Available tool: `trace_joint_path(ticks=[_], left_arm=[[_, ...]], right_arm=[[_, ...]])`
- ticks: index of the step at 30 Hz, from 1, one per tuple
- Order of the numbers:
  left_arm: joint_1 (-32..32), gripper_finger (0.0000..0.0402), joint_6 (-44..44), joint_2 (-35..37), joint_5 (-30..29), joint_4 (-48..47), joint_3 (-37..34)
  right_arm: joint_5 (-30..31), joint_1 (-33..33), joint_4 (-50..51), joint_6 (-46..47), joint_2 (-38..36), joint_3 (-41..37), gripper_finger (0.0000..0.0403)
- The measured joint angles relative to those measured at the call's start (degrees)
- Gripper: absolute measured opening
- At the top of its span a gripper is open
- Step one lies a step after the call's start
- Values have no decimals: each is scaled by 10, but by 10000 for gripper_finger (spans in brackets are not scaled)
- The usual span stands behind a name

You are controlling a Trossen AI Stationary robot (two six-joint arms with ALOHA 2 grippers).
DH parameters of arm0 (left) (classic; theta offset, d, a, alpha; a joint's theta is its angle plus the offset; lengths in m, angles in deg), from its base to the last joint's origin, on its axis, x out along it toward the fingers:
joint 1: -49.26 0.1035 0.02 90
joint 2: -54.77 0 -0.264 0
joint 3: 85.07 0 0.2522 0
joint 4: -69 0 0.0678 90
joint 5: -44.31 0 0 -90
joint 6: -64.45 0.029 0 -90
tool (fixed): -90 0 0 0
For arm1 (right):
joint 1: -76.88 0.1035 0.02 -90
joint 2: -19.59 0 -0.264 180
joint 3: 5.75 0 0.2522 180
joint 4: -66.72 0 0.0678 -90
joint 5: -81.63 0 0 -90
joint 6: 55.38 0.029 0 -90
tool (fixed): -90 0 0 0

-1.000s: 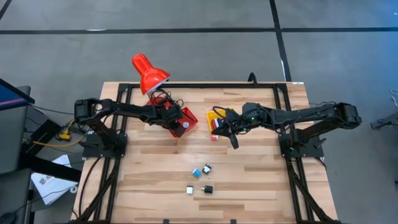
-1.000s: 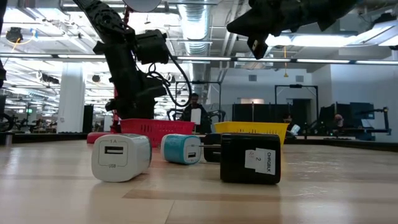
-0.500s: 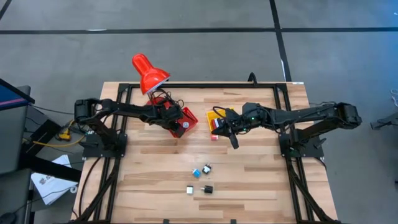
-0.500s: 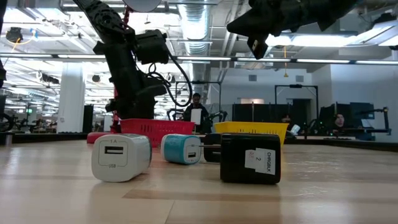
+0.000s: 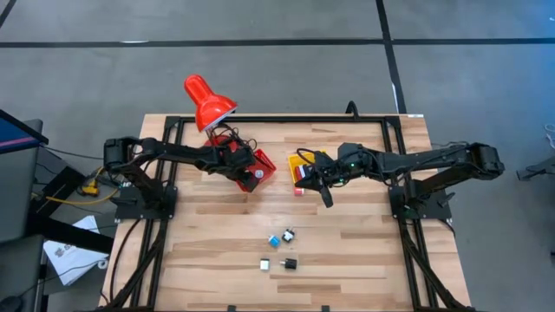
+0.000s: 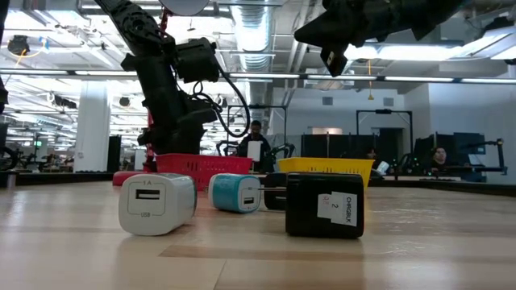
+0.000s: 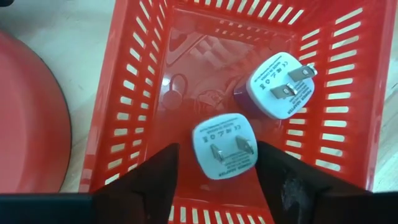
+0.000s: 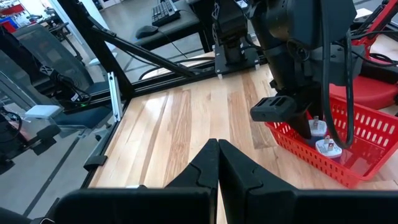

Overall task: Pick & Place Office items
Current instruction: Put the bottom blue charger adapter into the red bin, then put the white charger adapter into the red bin

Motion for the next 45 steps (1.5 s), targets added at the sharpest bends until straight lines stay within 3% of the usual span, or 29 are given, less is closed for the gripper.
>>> trace_joint_path(ticks=[8, 16, 27, 38, 45], left_arm=[[-6, 233, 0, 0, 0, 0, 0], [-27, 233, 0, 13, -5, 1, 0], [-41, 245, -11, 130, -9, 3, 0], [-172, 251, -12, 188, 115, 84, 0], [-260, 250, -12, 182, 37, 134, 0]], right_arm=[[0, 0, 0, 0, 0, 0, 0], [0, -2, 36, 0, 0, 0, 0], [0, -4, 39, 0, 0, 0, 0], [0, -4, 40, -3, 0, 0, 0], [0, -4, 40, -5, 0, 0, 0]])
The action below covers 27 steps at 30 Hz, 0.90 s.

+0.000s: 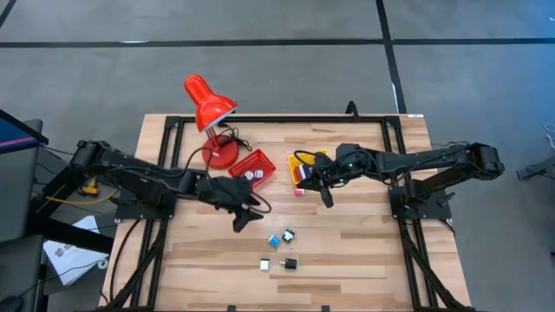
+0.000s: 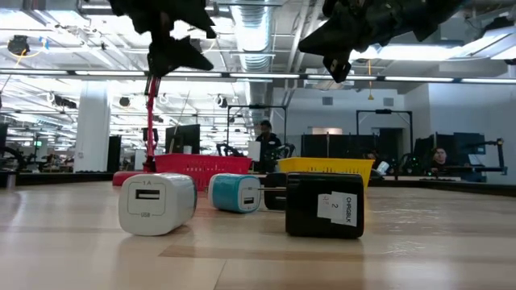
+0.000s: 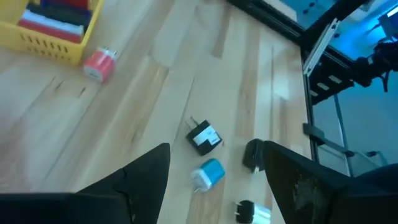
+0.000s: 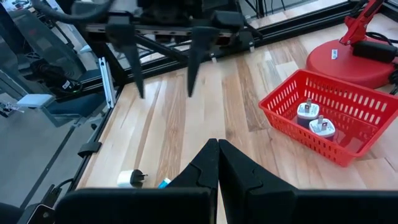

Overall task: Pick & Place Office items
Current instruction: Put the white charger adapter into the red bin

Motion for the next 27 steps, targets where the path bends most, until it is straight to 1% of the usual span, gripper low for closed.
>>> trace_joint_path(ticks=[4, 10, 15, 18, 24, 27], left_arm=[[-30, 253, 0, 0, -25, 7, 0], [-57, 250, -12, 0, -27, 24, 0], [-72, 244, -1, 0, -27, 31, 0], [-84, 239, 75, 0, -27, 31, 0], [-97, 230, 292, 0, -27, 50, 0], [-94, 227, 325, 0, -27, 54, 0]], right_arm=[[0, 1, -2, 0, 0, 0, 0], [0, 1, -14, 0, 0, 0, 0], [0, 1, -14, 0, 0, 0, 0], [0, 1, -14, 2, 0, 0, 0], [0, 1, -14, 26, 0, 0, 0], [0, 1, -14, 25, 0, 0, 0]])
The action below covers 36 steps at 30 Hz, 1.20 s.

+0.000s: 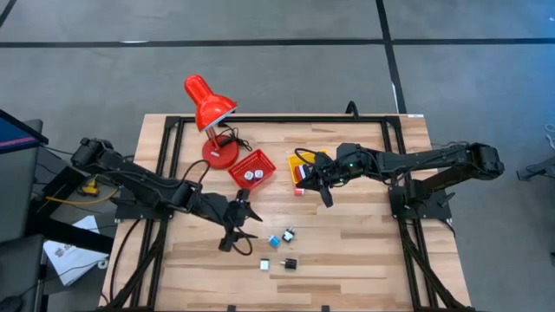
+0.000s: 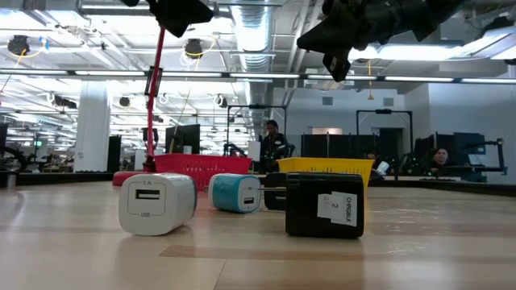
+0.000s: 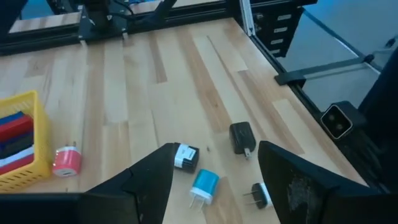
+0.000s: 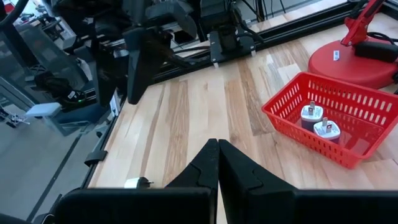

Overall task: Pick & Place Office items
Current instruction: Put the white charger adapter into the red bin

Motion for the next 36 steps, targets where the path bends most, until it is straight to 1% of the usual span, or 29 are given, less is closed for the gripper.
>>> trace_joint_path(ticks=[4, 8, 14, 16, 20, 24, 31, 36], left_arm=[[11, 220, 16, 0, 38, 0, 0], [18, 213, 61, -22, 91, 6, 0], [11, 209, 117, -97, 177, 61, 0], [9, 209, 139, -118, 207, 86, 0], [9, 208, 189, -154, 246, 124, 0], [12, 205, 238, -186, 275, 129, 0], [22, 197, 302, -245, 280, 151, 0], [29, 185, 312, -281, 285, 198, 0]], right_arm=[[0, 0, 0, 0, 0, 0, 0], [0, 0, 0, 18, 0, 0, 0], [2, -1, -4, 78, 0, 0, 0], [2, -1, -4, 83, 0, 0, 0], [2, -1, -4, 84, 0, 0, 0], [4, -1, -7, 125, 0, 0, 0], [5, 0, -7, 165, 0, 0, 0], [13, 7, -6, 174, 0, 0, 0]])
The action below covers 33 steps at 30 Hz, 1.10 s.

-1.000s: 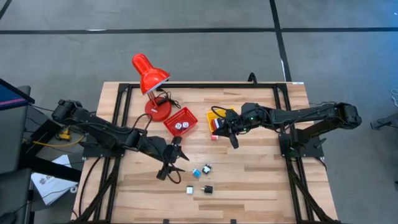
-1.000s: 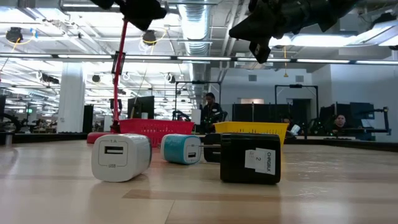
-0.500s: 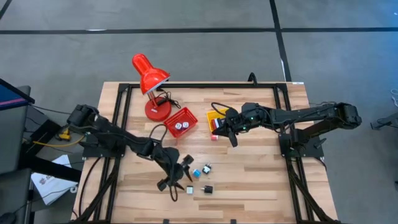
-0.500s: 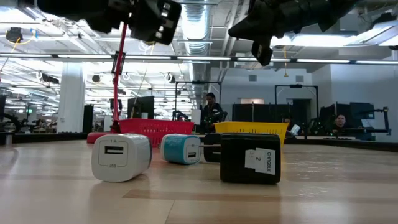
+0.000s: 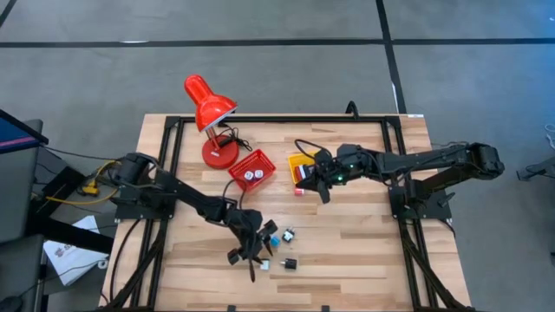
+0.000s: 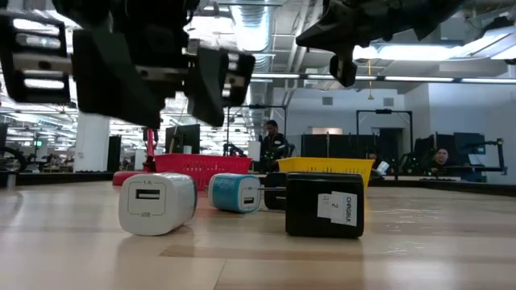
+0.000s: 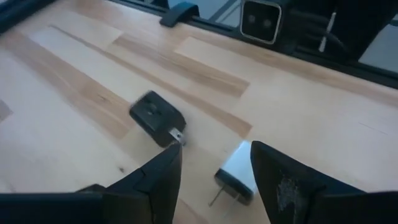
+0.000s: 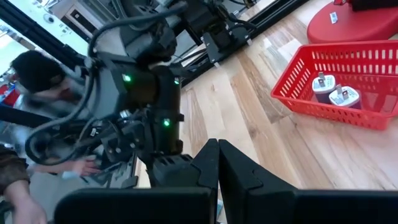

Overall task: Pick & Place Office items
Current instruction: Put the white charger adapter into the red bin

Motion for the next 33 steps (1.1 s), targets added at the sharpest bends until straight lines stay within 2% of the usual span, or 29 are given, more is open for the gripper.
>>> trace_joint_path(ticks=[4, 10, 22, 33], left_arm=[[0, 172, 1, -28, 29, 14, 0], [-4, 162, 12, -48, 30, 21, 0], [-3, 192, 27, -54, 30, 18, 0], [-1, 195, 28, -58, 28, 23, 0]], right_arm=[[19, 11, 0, 0, 0, 0, 0], [22, 24, 0, 2, 0, 0, 0], [22, 39, 0, 15, 0, 0, 0], [22, 39, 0, 15, 0, 0, 0]])
